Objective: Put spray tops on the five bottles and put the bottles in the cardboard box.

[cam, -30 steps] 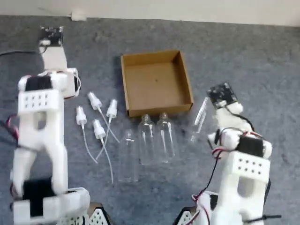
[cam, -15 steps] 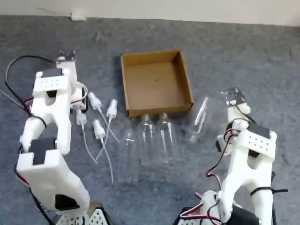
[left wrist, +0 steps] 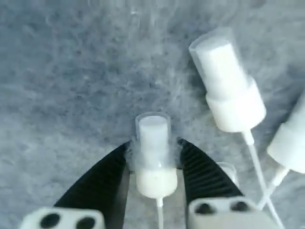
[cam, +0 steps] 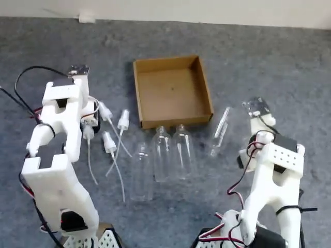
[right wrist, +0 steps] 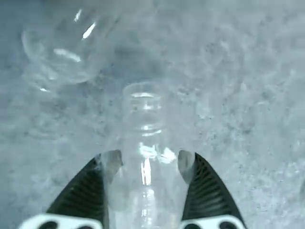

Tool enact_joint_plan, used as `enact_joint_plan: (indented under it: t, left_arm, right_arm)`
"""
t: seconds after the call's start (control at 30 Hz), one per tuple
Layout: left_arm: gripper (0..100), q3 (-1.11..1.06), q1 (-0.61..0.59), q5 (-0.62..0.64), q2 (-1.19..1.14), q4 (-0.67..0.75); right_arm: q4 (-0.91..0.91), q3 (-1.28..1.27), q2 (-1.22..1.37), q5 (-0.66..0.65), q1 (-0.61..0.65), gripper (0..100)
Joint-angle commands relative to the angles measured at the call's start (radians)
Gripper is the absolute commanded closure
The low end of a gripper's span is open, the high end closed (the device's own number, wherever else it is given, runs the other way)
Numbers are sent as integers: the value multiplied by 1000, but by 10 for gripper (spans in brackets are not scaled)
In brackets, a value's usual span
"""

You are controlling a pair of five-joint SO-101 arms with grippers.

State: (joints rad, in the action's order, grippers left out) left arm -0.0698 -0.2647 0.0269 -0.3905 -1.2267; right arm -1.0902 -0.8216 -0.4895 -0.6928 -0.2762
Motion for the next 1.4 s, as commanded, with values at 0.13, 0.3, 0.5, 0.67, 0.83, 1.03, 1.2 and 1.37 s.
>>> enact_joint_plan:
  t: [0.13, 0.3, 0.5, 0.67, 0.83, 1.03, 1.2, 1.37]
  left_arm:
    - [998, 62, -12, 9, 384, -51]
    - [998, 47, -10, 17, 704, -58]
    - [998, -39, -7, 54, 1102, -49]
    - [998, -150, -5, 135, 1374, -21]
    - [998, -298, 13, 210, 1550, 92]
    - [998, -366, 142, 222, 1596, 123]
    - [998, -432, 156, 252, 1575, 176]
    - [998, -518, 157, 278, 1569, 232]
  right_arm:
    - [-124, 197, -120, 135, 275, 995]
    - [-116, 200, -205, 239, 598, 995]
    - [-36, 200, -222, 342, 943, 995]
    - [125, 142, -223, 405, 1076, 995]
    - [282, 12, -225, 410, 1167, 995]
    - [328, -59, -225, 410, 1191, 995]
    - [326, -59, -225, 410, 1190, 995]
    - [326, -59, -225, 410, 1190, 995]
